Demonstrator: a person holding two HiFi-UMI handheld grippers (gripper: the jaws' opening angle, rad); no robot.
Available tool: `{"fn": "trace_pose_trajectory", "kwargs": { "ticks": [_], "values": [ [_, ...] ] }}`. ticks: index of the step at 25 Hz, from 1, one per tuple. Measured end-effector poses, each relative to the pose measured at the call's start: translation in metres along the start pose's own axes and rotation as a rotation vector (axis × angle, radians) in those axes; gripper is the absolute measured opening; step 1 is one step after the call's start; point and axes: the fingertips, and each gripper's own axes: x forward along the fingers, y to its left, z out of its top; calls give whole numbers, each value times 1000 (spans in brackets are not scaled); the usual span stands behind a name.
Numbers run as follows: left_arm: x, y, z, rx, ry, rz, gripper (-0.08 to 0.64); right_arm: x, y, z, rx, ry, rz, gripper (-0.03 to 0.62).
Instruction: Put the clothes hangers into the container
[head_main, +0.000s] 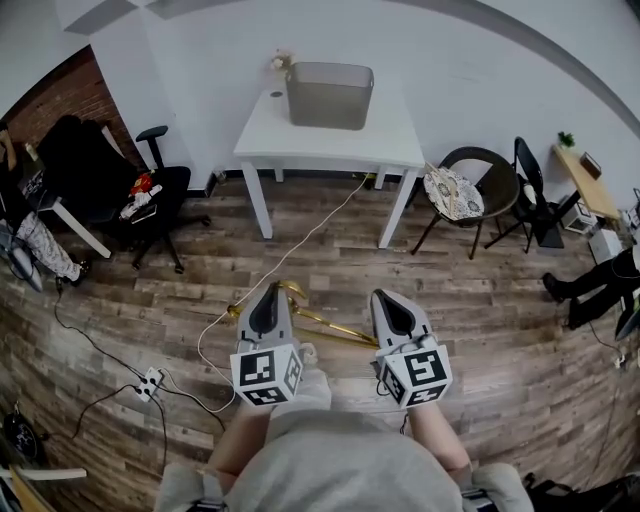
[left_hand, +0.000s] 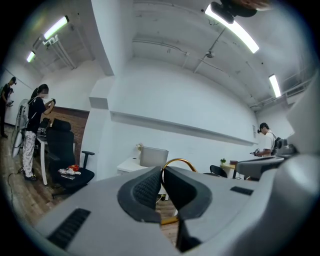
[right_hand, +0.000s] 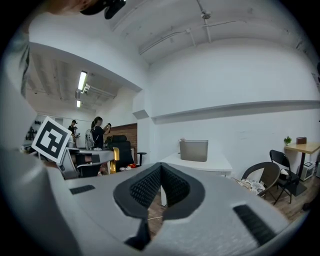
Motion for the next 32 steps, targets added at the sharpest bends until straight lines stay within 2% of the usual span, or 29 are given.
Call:
{"fn": "trace_pose_trajectory", "kwargs": {
  "ticks": [17,32],
  "values": [
    [185,53,45,-12,-8,-57,20,162,-68,56,-36,-8,-61,-2],
    [290,92,52,1,9,-120,20,264,-96,61,-30,-4,-114,-2]
  ]
}}
